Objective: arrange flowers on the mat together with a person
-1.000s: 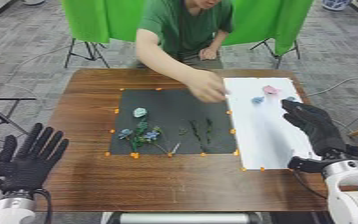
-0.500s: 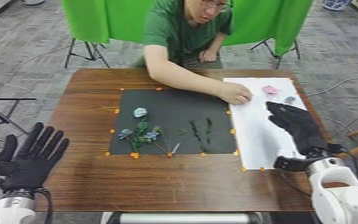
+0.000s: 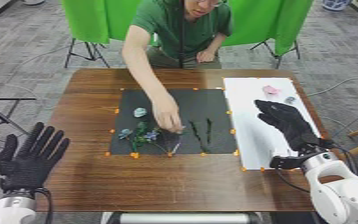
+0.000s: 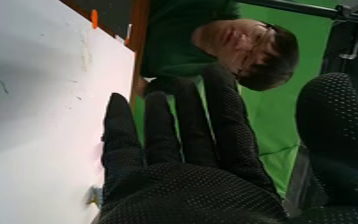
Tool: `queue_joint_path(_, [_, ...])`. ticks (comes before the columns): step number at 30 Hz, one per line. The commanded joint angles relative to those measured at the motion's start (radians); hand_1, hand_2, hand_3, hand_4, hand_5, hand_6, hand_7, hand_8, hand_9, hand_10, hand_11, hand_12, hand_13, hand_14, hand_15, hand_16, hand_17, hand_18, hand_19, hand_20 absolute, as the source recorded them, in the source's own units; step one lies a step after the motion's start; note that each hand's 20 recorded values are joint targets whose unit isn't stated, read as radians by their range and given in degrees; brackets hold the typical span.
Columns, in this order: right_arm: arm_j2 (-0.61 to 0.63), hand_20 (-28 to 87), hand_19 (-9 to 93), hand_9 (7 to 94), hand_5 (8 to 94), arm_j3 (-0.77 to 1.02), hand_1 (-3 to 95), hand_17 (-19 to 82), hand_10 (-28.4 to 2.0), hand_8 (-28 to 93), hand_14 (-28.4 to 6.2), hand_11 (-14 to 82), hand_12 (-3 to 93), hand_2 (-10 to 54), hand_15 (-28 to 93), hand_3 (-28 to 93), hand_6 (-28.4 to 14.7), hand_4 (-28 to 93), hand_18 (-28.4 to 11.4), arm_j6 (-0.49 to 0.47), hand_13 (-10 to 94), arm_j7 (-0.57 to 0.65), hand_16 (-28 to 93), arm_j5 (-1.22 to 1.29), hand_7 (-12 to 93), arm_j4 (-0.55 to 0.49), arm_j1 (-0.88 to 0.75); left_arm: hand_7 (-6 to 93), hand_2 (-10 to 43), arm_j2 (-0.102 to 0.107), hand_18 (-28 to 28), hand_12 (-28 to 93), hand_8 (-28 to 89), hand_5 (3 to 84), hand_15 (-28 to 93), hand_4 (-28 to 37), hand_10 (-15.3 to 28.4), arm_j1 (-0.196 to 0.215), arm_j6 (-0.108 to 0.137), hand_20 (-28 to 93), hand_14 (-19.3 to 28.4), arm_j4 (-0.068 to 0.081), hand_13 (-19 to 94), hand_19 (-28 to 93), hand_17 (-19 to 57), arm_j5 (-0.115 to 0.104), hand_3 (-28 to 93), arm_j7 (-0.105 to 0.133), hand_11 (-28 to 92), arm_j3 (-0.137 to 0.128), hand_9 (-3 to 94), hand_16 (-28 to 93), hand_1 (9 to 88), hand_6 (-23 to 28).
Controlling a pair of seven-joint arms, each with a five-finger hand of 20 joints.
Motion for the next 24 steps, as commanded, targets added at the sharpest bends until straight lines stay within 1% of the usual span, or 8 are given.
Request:
queue_joint_path(1, [-0.006,23,2,40.0,47.9,0.010,21.1,19,-10.9,-11,-8.6,4.1,8.2,5.8,10,74,-3.0,-22,-10.7,-0.009,26,-0.004,1,-0.010,12,0.002,-0.007,7.6,10.8,-0.012,14.2,8,-8,44.9,32,-28.3,13.7,0.002,0.007,14,16.3,0.004,31,32,-3.1,0.001,69,-0.015,14,0.002,41.0,-7,25.4,7.0])
queue_joint_path(3, [-0.006,23,2,39.9,47.9,0.011,21.2,19,-10.9,-11,-8.6,4.1,8.3,5.8,10,74,-3.0,-23,-10.7,-0.011,26,-0.006,1,-0.011,12,0.003,-0.006,7.6,10.9,-0.012,14.2,8,-8,44.8,32,-28.3,13.8,0.005,0.001,14,16.3,0.005,31,32,-3.1,0.008,69,-0.015,15,0.001,41.0,-7,25.4,6.9])
queue_joint_path(8, [-0.002,23,2,39.8,47.9,0.010,21.4,19,-10.9,-11,-9.6,4.1,8.3,5.7,10,74,-3.0,-23,-10.7,-0.014,26,-0.007,1,-0.013,12,0.001,-0.005,7.7,10.8,-0.013,14.1,9,-8,44.6,32,-28.3,13.9,0.001,0.002,14,16.4,0.006,31,32,-3.0,0.005,69,-0.016,15,0.003,40.8,-7,25.2,6.9])
queue_joint_path(14, [0.016,23,2,39.6,47.8,0.011,22.3,19,-10.8,-10,-9.7,4.1,8.4,3.6,10,74,-3.0,-22,-10.6,0.020,26,-0.031,2,-0.025,12,0.005,0.005,7.5,10.6,-0.014,14.1,9,-8,44.5,32,-28.3,13.9,0.004,0.000,14,16.4,0.004,31,32,-3.1,0.004,69,-0.011,15,0.005,40.6,-7,25.1,7.0])
queue_joint_path(18, [0.043,23,2,39.5,47.6,0.018,23.1,19,-10.7,-11,-9.4,4.1,8.5,1.6,9,74,-2.8,-22,-10.5,0.055,26,-0.047,2,-0.050,12,0.010,0.018,7.5,10.5,-0.010,14.2,9,-8,44.4,32,-28.3,13.9,-0.003,0.002,14,16.3,0.006,31,32,-3.1,0.004,69,-0.015,15,0.007,40.6,-7,25.0,6.9])
queue_joint_path(19, [0.048,23,1,39.5,47.5,0.020,23.2,19,-10.8,-11,-9.3,4.0,8.5,1.3,9,74,-2.8,-22,-10.4,0.061,25,-0.051,2,-0.043,12,0.011,0.023,7.6,10.5,-0.008,14.2,9,-8,44.4,32,-28.3,13.9,-0.006,-0.002,14,16.3,0.008,31,32,-3.1,0.004,69,-0.013,15,0.008,40.6,-7,25.0,6.9])
queue_joint_path(21, [0.049,23,1,39.4,47.4,0.029,23.2,19,-10.8,-11,-9.2,4.0,8.6,1.1,9,74,-2.8,-22,-10.3,0.062,25,-0.048,3,-0.045,12,0.013,0.032,7.6,10.5,-0.004,14.1,9,-8,44.4,32,-28.3,13.9,-0.005,0.000,14,16.3,0.008,31,32,-3.1,0.002,69,-0.010,15,0.008,40.6,-7,25.1,6.9])
queue_joint_path(24, [0.055,23,1,39.4,47.3,0.033,23.4,19,-10.8,-11,-9.1,4.0,8.6,0.8,9,74,-2.7,-22,-10.3,0.078,25,-0.043,3,-0.073,12,0.020,0.042,7.7,10.5,-0.005,14.2,9,-8,44.4,32,-28.3,14.0,-0.005,0.002,14,16.3,0.008,31,32,-3.1,0.002,69,-0.015,15,0.007,40.5,-7,25.1,6.9])
